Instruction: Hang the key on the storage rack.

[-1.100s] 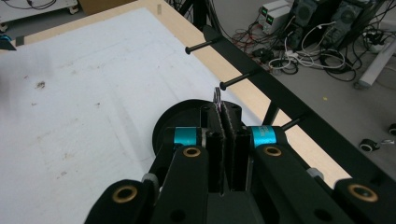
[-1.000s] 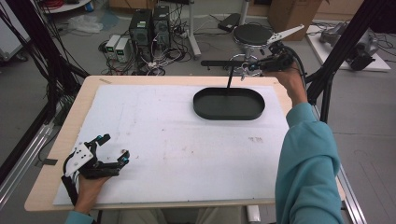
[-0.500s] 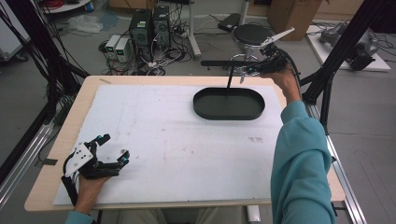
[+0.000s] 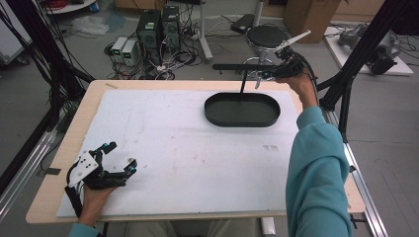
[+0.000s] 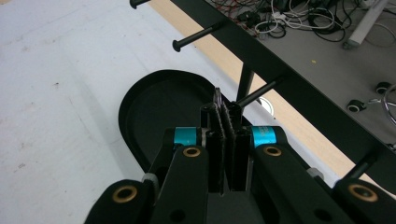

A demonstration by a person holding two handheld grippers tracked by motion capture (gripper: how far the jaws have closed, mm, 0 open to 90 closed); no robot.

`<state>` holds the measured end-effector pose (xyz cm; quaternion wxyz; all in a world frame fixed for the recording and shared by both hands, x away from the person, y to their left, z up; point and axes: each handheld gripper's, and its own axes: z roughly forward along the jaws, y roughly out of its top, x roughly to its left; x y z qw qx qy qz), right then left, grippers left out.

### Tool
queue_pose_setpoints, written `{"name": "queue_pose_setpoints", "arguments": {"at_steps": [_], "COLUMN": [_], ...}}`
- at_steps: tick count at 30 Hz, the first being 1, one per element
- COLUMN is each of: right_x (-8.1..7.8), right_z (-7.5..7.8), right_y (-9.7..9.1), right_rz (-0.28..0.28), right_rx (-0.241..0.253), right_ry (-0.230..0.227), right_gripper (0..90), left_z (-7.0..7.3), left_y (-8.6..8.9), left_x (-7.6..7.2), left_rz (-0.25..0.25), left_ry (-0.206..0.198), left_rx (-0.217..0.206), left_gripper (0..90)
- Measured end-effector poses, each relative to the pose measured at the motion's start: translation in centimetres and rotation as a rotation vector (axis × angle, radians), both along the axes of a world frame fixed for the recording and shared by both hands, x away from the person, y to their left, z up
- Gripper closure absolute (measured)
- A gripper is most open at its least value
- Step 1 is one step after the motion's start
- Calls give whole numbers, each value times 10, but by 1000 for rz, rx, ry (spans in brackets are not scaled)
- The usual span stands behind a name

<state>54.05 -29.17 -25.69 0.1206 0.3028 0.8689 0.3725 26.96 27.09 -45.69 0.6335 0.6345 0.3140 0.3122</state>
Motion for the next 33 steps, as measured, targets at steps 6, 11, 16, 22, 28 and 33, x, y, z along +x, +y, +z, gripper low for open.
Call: {"name": "queue_pose_setpoints", "arguments": {"at_steps": [6,11,16,22,28,33], "right_x": [2,6,8,8,9,11], "right_z": [-2,-4,-5,-6,-6,-8], "right_y": [0,0,-1,-1,1,1], "right_rz": [-4,-15,-22,-33,-44,-53], "right_rx": [-1,2,1,-3,-17,-15], "right_ry": [-2,0,-6,-12,-30,-28], "right_gripper": [892,892,892,892,892,891], "left_z": [0,0,0,0,0,0], "left_y": [0,0,0,0,0,0], "left_x": [0,0,0,0,0,0], "left_rz": [0,0,1,1,0,-2], "left_ry": [-1,-3,-4,-4,-6,-6], "left_rx": [0,-1,-3,-3,0,-1], "left_gripper": [17,17,17,18,18,18]}}
